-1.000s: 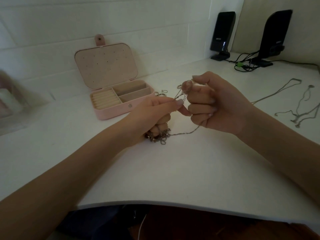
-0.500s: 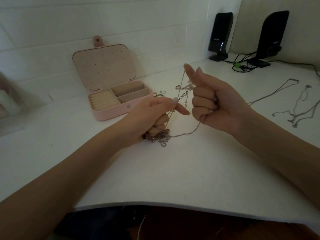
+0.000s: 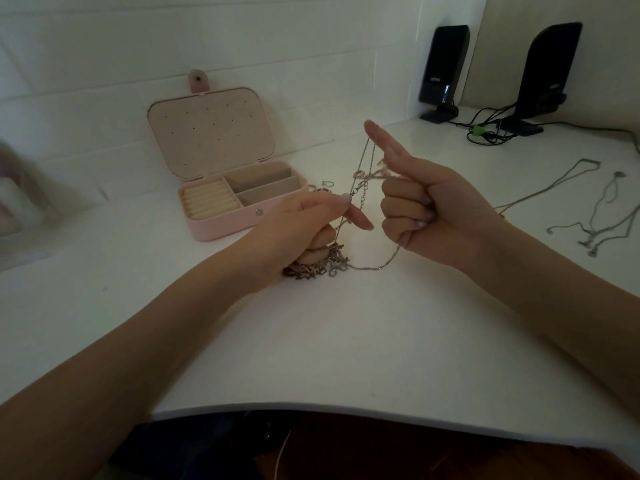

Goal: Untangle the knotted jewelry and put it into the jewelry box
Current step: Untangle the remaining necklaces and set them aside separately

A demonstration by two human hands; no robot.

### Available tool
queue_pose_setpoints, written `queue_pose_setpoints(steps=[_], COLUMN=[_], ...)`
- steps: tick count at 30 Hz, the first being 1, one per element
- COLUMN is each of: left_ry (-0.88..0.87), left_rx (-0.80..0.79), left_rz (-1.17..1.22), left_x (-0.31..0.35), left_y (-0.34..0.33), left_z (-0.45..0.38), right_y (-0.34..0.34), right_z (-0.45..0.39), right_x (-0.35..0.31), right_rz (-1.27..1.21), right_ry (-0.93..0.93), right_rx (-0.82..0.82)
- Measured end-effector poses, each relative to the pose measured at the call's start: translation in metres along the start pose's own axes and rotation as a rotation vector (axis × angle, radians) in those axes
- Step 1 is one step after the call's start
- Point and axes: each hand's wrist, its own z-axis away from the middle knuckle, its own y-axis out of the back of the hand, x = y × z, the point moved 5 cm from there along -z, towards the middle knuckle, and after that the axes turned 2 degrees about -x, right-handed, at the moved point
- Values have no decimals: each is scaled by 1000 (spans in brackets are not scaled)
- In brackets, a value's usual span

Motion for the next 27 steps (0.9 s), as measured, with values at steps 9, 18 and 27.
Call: queue_pose_setpoints(steps=[9,18,27], left_ry=[-50,-83,-134], left_rx=[155,189,200], left_rz=[5,-10,-87], left_x=[0,2,3], left_y=[9,10,11], left_z=[-2,-2,-3], right_y=[-1,-4,-6], right_z=[1,2,4], right_x=[-5,-10,-11], right_rz=[63,168,179], right_ry=[11,42,48], right_rx=[34,53,42])
